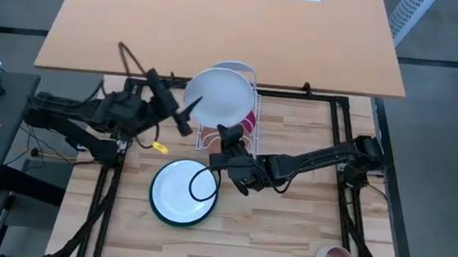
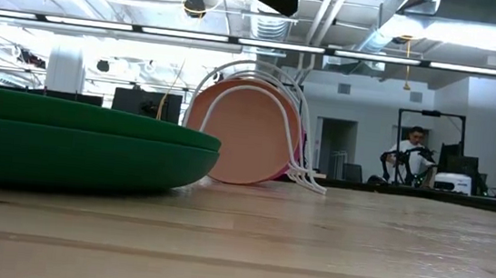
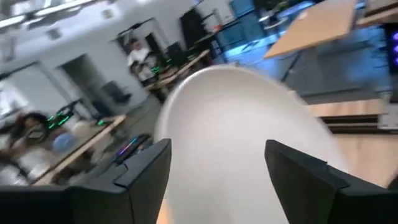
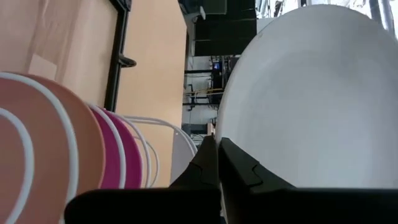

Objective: Sort dishes
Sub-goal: Put the white plate on the dish rack

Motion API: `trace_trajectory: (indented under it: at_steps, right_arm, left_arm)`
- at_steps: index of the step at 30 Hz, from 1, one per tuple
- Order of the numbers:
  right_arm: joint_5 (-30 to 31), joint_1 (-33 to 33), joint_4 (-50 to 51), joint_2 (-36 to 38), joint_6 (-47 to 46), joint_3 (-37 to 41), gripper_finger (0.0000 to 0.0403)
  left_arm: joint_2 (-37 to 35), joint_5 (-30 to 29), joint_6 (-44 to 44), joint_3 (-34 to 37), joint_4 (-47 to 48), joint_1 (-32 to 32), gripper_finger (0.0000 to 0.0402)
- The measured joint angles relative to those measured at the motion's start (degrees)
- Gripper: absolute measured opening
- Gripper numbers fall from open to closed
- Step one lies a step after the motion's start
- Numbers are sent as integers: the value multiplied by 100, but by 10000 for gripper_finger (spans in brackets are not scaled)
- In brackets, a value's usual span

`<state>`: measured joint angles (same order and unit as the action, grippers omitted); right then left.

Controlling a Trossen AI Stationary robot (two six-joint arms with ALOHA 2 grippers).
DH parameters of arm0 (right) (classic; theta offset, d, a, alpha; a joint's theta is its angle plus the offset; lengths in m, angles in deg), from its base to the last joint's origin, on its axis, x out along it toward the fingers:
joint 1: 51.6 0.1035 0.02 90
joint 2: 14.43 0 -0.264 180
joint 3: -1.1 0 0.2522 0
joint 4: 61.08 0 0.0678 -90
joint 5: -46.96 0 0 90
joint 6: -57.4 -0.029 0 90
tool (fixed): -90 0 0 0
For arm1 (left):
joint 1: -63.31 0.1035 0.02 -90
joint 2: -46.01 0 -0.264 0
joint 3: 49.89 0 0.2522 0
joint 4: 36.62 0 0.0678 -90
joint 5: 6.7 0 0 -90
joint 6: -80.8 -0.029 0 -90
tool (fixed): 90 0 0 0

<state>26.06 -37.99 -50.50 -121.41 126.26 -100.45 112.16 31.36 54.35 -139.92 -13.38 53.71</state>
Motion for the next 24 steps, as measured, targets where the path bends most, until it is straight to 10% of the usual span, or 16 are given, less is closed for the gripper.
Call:
trace_trajectory:
  at_steps: [24]
  right_arm:
    - [0, -15, 2, 0, 4, 0, 0]
  left_arm:
    - [139, 233, -2003, -2, -1205, 870, 260]
